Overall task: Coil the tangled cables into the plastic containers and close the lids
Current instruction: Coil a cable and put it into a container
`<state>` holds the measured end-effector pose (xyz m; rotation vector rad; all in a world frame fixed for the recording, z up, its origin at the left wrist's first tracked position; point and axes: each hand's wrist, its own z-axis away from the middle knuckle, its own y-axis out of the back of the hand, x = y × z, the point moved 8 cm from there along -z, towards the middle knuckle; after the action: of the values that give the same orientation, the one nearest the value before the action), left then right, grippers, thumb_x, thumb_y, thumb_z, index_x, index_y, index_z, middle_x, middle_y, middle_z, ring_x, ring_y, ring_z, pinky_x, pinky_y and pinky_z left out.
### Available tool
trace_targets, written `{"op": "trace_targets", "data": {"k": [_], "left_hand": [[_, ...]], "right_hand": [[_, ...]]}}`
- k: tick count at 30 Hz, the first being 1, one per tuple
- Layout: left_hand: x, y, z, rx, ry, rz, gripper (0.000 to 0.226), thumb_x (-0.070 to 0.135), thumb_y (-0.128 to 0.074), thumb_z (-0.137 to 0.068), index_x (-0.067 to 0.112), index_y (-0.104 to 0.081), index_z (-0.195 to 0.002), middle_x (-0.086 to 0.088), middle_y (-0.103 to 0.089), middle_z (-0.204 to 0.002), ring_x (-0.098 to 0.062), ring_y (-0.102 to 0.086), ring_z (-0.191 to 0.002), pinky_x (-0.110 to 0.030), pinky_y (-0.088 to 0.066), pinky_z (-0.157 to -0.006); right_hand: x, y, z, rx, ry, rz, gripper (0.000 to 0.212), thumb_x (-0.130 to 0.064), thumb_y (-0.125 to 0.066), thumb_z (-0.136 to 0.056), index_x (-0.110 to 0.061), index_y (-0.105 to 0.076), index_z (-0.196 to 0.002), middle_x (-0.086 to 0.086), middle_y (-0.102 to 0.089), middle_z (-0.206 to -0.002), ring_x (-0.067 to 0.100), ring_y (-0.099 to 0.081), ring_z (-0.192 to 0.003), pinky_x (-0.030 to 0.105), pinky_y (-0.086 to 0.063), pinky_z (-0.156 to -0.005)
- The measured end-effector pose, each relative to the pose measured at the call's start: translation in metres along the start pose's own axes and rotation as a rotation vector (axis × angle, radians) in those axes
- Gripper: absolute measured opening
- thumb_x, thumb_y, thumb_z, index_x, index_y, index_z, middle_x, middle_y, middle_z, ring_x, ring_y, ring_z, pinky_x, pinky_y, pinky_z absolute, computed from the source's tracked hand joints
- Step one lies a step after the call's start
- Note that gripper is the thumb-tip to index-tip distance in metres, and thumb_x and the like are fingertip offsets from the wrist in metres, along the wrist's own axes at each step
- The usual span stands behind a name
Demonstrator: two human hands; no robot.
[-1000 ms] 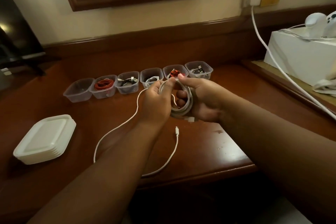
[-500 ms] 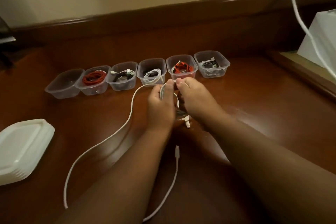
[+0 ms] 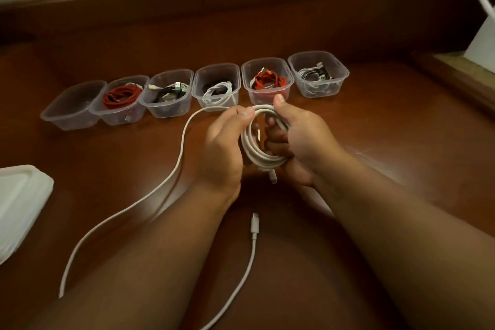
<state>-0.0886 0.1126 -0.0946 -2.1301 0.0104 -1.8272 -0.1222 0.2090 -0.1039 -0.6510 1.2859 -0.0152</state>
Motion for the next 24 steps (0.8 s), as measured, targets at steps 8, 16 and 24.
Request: {"op": "trace_targets", "data": {"k": [8, 16, 24], "left_hand": [[0.007, 0.009, -0.004, 0.024, -0.052, -0.104, 0.017, 0.016, -0.056, -0.096, 0.018, -0.070, -0.087, -0.002, -0.065, -0.075, -0.014, -0.058, -0.066, -0.028, -0.049, -0.063], [0.021, -0.004, 0.003, -0.020, -0.231, -0.299, 0.018, -0.003, -0.065, -0.090, 0.014, -0.070, -0.089, 0.007, -0.072, -0.076, -0.006, -0.067, -0.073, -0.019, -0.054, -0.067], [-0.007, -0.007, 0.004, -0.211, 0.153, -0.132, 0.033, 0.023, -0.052, -0.079, 0.021, -0.076, -0.101, -0.008, -0.073, -0.099, -0.018, -0.065, -0.093, -0.039, -0.046, -0.086]], "right_hand": [[-0.014, 0.010, 0.007, 0.046, 0.001, -0.011, 0.048, -0.041, -0.040, -0.104, -0.014, -0.045, -0.064, -0.008, -0.031, -0.043, 0.004, -0.022, -0.033, 0.016, -0.017, -0.040], [-0.024, 0.002, 0.012, -0.041, 0.113, -0.268, 0.050, -0.043, -0.033, -0.105, -0.016, -0.044, -0.065, -0.007, -0.026, -0.044, 0.006, -0.018, -0.035, 0.017, -0.019, -0.037], [-0.039, 0.019, 0.015, 0.206, 0.337, 0.261, 0.044, -0.038, -0.035, -0.107, -0.018, -0.065, -0.081, 0.014, -0.067, -0.078, 0.032, -0.070, -0.079, 0.054, -0.059, -0.081]]}}
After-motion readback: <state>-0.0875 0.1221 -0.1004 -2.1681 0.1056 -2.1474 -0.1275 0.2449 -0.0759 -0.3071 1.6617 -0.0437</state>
